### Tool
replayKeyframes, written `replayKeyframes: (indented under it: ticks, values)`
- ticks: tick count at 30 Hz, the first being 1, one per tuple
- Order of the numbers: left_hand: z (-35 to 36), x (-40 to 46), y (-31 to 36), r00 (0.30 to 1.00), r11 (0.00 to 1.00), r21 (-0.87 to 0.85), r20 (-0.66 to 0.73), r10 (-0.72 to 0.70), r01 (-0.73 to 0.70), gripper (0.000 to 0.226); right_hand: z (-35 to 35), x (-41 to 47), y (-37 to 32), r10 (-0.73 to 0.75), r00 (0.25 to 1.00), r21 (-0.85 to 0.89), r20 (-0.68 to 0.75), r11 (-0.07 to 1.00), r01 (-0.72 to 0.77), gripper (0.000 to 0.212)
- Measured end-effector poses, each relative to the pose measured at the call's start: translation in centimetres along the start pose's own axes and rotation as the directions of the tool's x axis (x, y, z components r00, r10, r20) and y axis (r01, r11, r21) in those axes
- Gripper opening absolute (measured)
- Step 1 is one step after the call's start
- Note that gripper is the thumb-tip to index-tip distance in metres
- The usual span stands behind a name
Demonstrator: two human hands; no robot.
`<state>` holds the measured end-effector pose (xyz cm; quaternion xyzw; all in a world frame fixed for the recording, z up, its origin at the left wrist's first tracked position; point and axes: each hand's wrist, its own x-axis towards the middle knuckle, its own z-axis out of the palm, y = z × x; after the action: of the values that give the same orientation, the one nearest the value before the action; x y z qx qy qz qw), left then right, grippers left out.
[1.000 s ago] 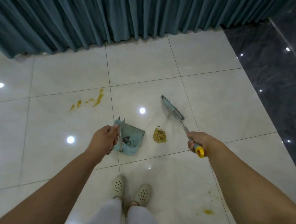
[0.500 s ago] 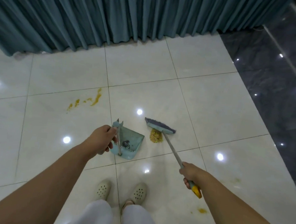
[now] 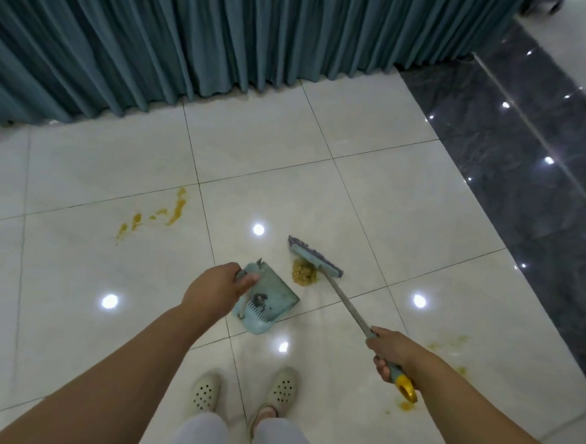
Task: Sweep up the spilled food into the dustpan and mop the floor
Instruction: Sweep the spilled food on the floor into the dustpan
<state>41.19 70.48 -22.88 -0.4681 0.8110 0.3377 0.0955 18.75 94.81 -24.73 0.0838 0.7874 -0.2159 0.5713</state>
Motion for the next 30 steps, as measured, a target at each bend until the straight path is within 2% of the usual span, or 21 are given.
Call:
replayKeyframes:
  ticks: [4, 7, 12, 18, 21, 24, 30]
  values:
    - [0.0, 0.6, -1.2, 0.999, 0.999, 0.011, 0.001, 0.032, -0.032, 0.047, 1.3, 0.9, -0.7, 0.044, 0.999, 0.123, -0.032, 0.992, -0.039, 0.042]
    - [0.4, 1.0, -2.3, 0.998, 0.998, -0.006, 0.033, 0.055, -0.055, 0.041, 2.7, 1.5, -0.8, 0.094, 0.996, 0.206, 0.004, 0.974, -0.093, 0.036]
    - [-0.4, 2.5, -3.5, 0.992, 0.991, 0.068, 0.059, 0.113, -0.117, 0.044, 6.0, 1.3, -0.1, 0.147, 0.986, 0.213, 0.079, 0.964, -0.161, 0.040]
    - [-1.1, 3.3, -3.9, 0.987, 0.980, 0.124, 0.061, 0.147, -0.154, 0.041, 7.3, -0.9, 0.9, 0.154, 0.951, 0.266, 0.269, 0.937, -0.227, 0.022]
    - [-1.1, 3.2, -3.9, 0.988, 0.981, 0.123, 0.050, 0.148, -0.153, 0.038, 6.6, -2.0, 1.6, 0.137, 0.935, 0.291, 0.327, 0.927, -0.238, 0.027]
    - [-1.3, 3.2, -4.0, 0.988, 0.982, 0.113, 0.042, 0.148, -0.152, 0.039, 4.9, -3.0, 2.2, 0.125, 0.940, 0.315, 0.318, 0.921, -0.230, 0.032]
    - [-1.3, 2.6, -4.6, 0.991, 0.989, 0.071, 0.047, 0.126, -0.129, 0.042, 4.6, -3.7, 2.3, 0.091, 0.970, 0.244, 0.224, 0.959, -0.146, 0.040]
